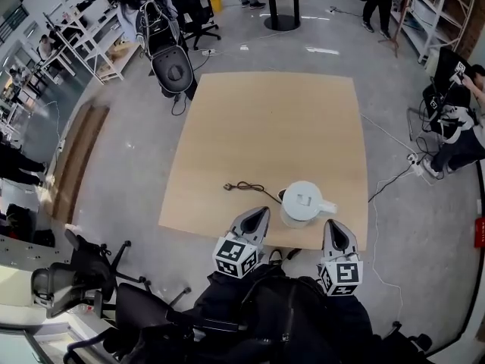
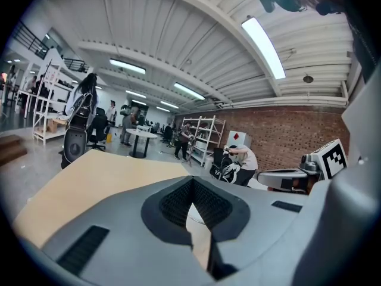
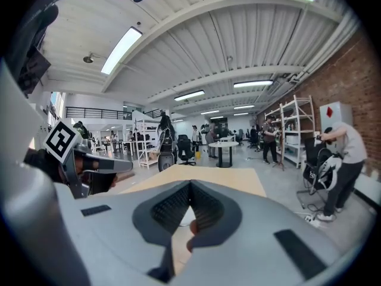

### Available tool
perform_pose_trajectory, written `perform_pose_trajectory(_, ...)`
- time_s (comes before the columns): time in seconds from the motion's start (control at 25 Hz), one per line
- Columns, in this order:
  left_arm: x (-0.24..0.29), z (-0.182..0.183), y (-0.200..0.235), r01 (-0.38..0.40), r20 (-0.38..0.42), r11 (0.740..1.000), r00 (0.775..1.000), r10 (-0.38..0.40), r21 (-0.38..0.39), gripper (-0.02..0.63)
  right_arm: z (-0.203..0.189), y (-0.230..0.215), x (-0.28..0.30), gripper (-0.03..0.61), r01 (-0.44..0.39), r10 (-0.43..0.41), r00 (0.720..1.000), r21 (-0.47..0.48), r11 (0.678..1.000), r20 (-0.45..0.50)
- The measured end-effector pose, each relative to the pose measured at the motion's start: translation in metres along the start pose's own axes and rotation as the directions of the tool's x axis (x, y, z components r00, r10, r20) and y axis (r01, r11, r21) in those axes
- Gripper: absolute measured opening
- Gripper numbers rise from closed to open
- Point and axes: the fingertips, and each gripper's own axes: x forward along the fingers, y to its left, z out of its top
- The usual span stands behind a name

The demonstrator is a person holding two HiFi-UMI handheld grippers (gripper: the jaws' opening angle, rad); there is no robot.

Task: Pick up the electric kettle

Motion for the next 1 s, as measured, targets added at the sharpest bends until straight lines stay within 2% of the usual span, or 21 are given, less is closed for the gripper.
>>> perform_pose_trajectory(0.44, 0.014, -0.008, 0.017, -0.007, -0.031, 1.0, 1.0, 0.006, -0.025, -0.006, -0.011, -0.011, 0.006, 0.005, 0.036, -0.036, 0.999, -0.002, 0.999, -0.04)
perform_pose_trajectory(0.64, 0.021, -0.007, 0.015, -0.037, -0.014, 0.999, 0.999, 0.037, -0.016, -0.006, -0.017, -0.028, 0.008, 0.005, 0.023, -0.023, 0.998, -0.012, 1.0, -0.058)
perform_pose_trajectory(1.0, 0.025, -0.031, 0.028, -0.14, -0.062, 0.99, 0.989, 0.138, -0.03, -0.006, -0.029, -0.043, 0.023, 0.005, -0.025, 0.025, 0.995, 0.01, 1.0, -0.101)
